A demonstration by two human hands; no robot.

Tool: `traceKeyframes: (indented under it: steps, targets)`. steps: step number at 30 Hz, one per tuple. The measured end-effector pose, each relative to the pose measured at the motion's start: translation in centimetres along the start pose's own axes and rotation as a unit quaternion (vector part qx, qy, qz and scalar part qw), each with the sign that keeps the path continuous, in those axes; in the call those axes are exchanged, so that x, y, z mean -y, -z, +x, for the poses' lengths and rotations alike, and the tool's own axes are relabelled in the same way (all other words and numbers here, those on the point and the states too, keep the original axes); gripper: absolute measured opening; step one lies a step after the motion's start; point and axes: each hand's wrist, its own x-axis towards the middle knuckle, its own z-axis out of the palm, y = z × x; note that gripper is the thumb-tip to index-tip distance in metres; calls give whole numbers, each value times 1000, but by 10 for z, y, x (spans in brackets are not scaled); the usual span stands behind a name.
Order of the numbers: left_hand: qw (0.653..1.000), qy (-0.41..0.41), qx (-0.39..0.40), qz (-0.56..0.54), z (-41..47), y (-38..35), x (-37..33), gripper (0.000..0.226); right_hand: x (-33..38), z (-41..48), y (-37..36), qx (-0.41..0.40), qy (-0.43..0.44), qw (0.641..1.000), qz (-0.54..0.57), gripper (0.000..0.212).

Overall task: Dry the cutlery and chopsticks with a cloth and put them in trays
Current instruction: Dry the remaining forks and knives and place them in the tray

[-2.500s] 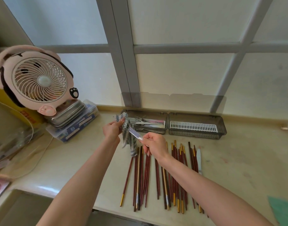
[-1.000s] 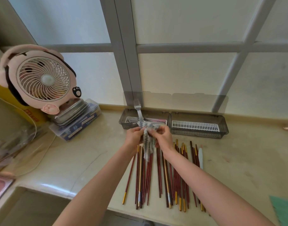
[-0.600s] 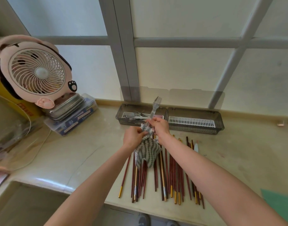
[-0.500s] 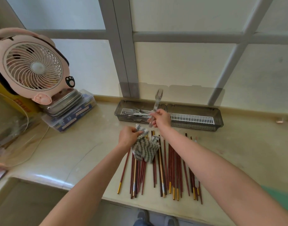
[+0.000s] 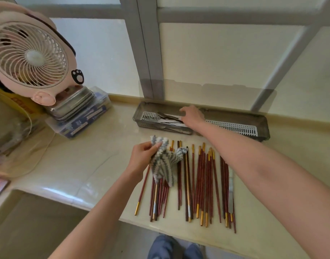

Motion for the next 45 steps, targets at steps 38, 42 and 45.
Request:
traceKeyframes:
  steps: [38,42,45]
  targets:
    - [896,264,136,-331,31,-61,-12,27,-63,-162,24,-80,-128,881,447,7]
    - [929,185,136,-292,28,-66,-18,26,-18,-153,30,-55,-78,870,483,12]
    - [939,113,123,-302,33,-66,-20,39,-4,-150,26,-60,-75,877,472,10]
